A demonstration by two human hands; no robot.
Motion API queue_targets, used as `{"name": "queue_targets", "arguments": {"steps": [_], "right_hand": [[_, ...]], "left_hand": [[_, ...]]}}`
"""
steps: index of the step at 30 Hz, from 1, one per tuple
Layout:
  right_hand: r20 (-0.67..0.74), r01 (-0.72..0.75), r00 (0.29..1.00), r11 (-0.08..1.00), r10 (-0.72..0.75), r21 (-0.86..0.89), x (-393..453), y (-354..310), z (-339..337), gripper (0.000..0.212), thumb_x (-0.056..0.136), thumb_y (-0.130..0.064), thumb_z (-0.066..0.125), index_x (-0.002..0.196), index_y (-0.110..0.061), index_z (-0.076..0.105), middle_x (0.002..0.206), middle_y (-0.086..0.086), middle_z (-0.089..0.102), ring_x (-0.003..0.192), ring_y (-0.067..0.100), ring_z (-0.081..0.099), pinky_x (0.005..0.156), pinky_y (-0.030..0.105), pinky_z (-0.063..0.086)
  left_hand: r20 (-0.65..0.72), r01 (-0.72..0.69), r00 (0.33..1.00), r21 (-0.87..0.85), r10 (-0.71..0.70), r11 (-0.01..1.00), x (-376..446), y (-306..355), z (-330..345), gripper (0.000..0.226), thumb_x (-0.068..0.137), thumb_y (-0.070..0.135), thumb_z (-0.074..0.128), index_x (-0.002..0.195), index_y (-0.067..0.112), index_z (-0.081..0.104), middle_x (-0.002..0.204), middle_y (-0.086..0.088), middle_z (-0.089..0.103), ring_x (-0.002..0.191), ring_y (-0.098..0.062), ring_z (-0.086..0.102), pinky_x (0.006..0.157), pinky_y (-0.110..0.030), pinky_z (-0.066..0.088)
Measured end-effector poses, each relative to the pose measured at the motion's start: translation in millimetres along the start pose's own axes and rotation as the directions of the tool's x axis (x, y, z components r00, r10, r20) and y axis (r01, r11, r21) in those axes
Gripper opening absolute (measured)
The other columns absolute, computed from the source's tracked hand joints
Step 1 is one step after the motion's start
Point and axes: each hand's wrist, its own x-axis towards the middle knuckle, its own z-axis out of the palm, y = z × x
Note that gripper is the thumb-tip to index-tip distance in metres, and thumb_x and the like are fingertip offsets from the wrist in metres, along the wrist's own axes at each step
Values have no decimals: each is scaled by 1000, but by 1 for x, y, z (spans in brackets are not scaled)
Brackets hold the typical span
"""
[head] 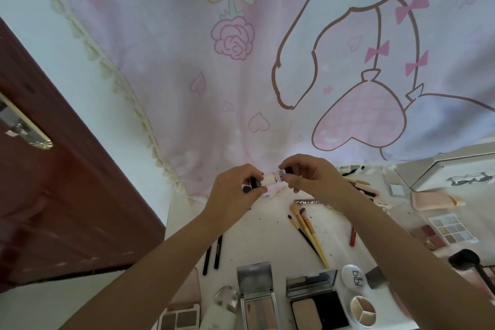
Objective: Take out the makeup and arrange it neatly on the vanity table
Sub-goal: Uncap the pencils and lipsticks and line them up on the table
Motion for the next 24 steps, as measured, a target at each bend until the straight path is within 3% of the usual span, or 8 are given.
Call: {"name": "queue_targets", "arguments": {"steps": [3,6,8,11,15,18,20,24], "right_hand": [[-11,9,1000,999,-8,33,-5,1,-1,30,81,3,61,87,-26,61,81,-7,62,69,-1,59,71,17,51],[-1,-39,999,995,39,90,-5,-1,0,24,86,-6,59,97,-27,57,89,-7,64,72,6,63,70,23,54],[2,-95,995,994,96,58,-4,-3,1,11,91,-16,52,93,-25,58,77,-4,64,60,10,60,62,26,52],[-10,-102,995,994,102,-44,-4,-1,2,13,91,-19,52,84,-20,62,63,-2,60,52,11,54,59,27,48],[-10,-55,998,997,55,60,-5,3,3,26,85,-7,60,100,-28,57,84,1,58,72,16,58,71,30,53],[13,-105,994,990,104,99,-3,7,6,22,88,-11,56,108,-21,57,83,-3,62,66,10,61,66,25,53],[-2,-115,993,990,116,85,-2,10,7,13,91,-12,52,99,-13,62,70,-3,63,55,7,58,60,23,51],[13,-105,994,990,105,94,-1,17,11,18,89,-7,55,90,-23,61,71,-4,63,61,11,58,61,21,51]], "left_hand": [[-41,-32,999,67,35,997,-1,0,1,15,72,6,74,86,9,68,94,-3,70,82,-17,63,75,-27,51],[-73,-65,995,98,73,993,-4,3,3,16,73,4,73,89,5,69,97,-6,70,86,-20,63,81,-25,48],[-88,-113,988,129,124,985,-5,4,4,16,72,3,73,88,3,69,98,-7,70,88,-22,63,82,-27,47],[-91,-146,983,145,160,979,-6,4,5,15,72,2,73,87,2,69,97,-9,70,89,-24,63,83,-31,48],[-117,-110,985,114,124,987,-4,-2,6,15,73,4,73,89,3,70,98,-8,70,85,-19,62,75,-6,43],[-110,-75,990,93,86,993,-5,-6,8,16,74,5,72,90,5,70,95,-5,69,80,-11,58,72,1,39],[-97,-67,992,85,75,994,-6,-9,9,17,74,7,73,91,6,70,95,-3,69,81,-11,58,73,-2,41],[-58,-30,998,68,34,997,-7,-17,13,18,75,9,73,93,7,69,94,-3,69,83,-18,62,78,-26,51]]}}
